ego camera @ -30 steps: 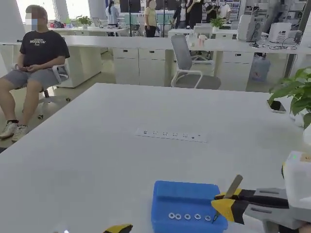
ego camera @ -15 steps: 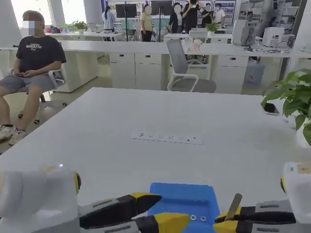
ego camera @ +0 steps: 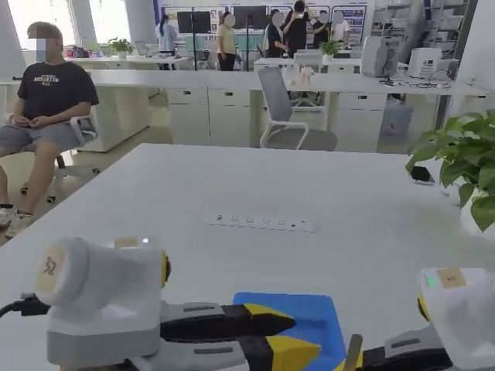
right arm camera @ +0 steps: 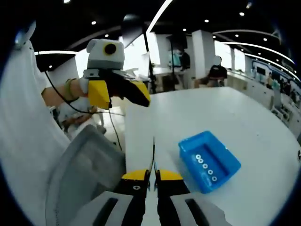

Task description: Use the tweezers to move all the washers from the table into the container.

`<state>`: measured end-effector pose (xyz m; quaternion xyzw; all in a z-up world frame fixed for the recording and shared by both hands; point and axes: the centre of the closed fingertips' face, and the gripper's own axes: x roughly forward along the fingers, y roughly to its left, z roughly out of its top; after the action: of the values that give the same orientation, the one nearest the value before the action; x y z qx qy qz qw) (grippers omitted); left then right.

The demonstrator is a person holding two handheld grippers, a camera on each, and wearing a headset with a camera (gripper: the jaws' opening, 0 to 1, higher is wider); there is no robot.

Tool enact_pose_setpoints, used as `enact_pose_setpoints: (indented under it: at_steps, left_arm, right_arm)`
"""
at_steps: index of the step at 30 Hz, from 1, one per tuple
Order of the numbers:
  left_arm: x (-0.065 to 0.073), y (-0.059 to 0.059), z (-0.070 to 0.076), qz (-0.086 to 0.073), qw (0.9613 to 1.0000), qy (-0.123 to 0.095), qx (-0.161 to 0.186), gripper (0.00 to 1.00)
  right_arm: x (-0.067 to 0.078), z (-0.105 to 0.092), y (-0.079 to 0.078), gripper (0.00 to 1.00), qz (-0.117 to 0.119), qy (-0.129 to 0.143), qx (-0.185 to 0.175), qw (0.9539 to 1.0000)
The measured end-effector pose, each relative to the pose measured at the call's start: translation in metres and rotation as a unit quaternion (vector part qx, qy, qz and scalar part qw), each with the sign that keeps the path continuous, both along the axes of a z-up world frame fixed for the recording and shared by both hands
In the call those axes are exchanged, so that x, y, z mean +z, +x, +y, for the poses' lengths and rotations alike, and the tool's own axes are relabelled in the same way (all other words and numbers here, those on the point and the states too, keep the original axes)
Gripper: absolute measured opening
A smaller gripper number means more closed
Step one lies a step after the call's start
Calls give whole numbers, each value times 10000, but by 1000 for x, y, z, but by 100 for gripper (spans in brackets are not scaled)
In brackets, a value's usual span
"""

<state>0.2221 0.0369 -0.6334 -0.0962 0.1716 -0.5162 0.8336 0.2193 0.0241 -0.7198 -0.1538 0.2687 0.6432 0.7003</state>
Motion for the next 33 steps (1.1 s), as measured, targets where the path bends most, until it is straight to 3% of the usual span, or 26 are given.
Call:
enact_pose_setpoints:
  at_steps: [4, 9, 16, 19, 25, 33]
  left_arm:
    - [-5, -3, -8, 50, 9997, 57, -218, 21]
    - [-11, -7, -16, -8, 9988, 238, -433, 20]
    - [-23, -13, -26, -44, 9952, 623, -755, 17]
    - [-28, -15, -30, 20, 9935, 762, -851, 12]
    - [-35, -18, -32, -44, 9895, 1056, -982, 10]
    - [-42, -19, -33, -67, 9857, 1271, -1108, 7]
  right_arm:
    - [-3, 1, -6, 4, -20, -124, 239, 9996]
    - [-9, 3, -12, 4, -131, -314, 521, 9981]
    - [-16, 2, -17, 4, -300, -637, 833, 9940]
    - [-19, 3, -19, 4, -374, -757, 986, 9915]
    - [-25, 0, -24, 4, -464, -983, 1198, 9868]
    - [-32, -5, -23, 4, -560, -1194, 1293, 9828]
